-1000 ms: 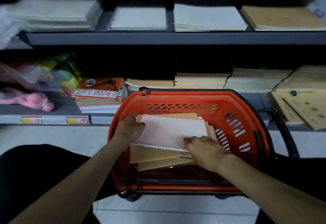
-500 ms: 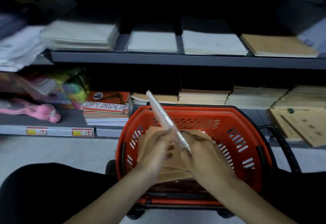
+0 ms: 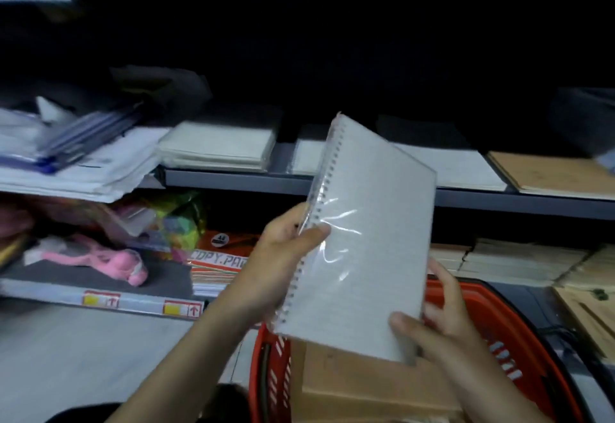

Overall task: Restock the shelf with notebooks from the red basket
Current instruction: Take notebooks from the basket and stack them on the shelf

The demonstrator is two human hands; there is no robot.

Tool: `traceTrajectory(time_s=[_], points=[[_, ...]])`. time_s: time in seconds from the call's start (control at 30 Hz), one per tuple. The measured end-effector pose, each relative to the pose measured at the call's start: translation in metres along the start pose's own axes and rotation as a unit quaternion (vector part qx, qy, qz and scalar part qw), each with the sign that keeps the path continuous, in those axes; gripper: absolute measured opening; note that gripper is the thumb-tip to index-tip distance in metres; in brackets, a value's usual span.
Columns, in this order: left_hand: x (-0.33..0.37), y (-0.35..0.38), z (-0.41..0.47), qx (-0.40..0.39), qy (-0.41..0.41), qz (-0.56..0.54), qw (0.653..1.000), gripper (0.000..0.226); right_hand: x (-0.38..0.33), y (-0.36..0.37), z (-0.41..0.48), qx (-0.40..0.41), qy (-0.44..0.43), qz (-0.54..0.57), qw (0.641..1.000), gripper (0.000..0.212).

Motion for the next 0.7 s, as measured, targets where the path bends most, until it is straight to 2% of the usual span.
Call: traceTrajectory(time_s=[0.07, 0.13, 0.23, 0.37, 0.5, 0.6, 0.63, 0.7], points=[[0.022, -0.018, 0.016, 0.003, -0.001, 0.004, 1.0, 0.023, -0.011, 0.013, 0.019, 0.006, -0.017, 0.032, 0.999, 0.056], [0.041, -0.036, 0.031, 0.022, -0.007, 0.002, 1.0, 0.021, -0.027, 0.03, 0.037, 0.019, -0.053, 0.033, 0.998, 0.043], [0.054, -0.067, 0.047, 0.05, -0.014, -0.009, 0.999, 0.023, -0.049, 0.052, 0.066, 0.036, -0.114, 0.03, 0.992, 0.044], [0.061, -0.118, 0.056, 0.142, -0.035, 0.099, 0.984, 0.024, -0.073, 0.08, 0.11, 0.033, -0.16, -0.005, 0.987, 0.045], [0.066, -0.15, 0.059, 0.233, 0.03, 0.073, 0.969, 0.029, -0.089, 0.116, 0.158, 0.033, -0.17, 0.009, 0.985, 0.041], [0.071, -0.169, 0.075, 0.361, 0.093, 0.032, 0.927, 0.026, -0.101, 0.149, 0.19, 0.008, -0.164, 0.005, 0.986, 0.035], [0.073, -0.176, 0.08, 0.42, 0.101, 0.026, 0.902, 0.023, -0.103, 0.161, 0.2, -0.001, -0.167, -0.004, 0.986, 0.029], [0.073, -0.185, 0.085, 0.531, 0.096, 0.055, 0.84, 0.022, -0.104, 0.181, 0.211, -0.001, -0.184, -0.094, 0.978, 0.013]])
Point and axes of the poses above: each hand's wrist, its own z-axis towards the middle knuckle, its own y-axis out of the palm, x = y × z, the point moved 3 cm from there along z, towards the middle knuckle, and after that the axes turned 12 degrees about -y, right-handed, at the moved point
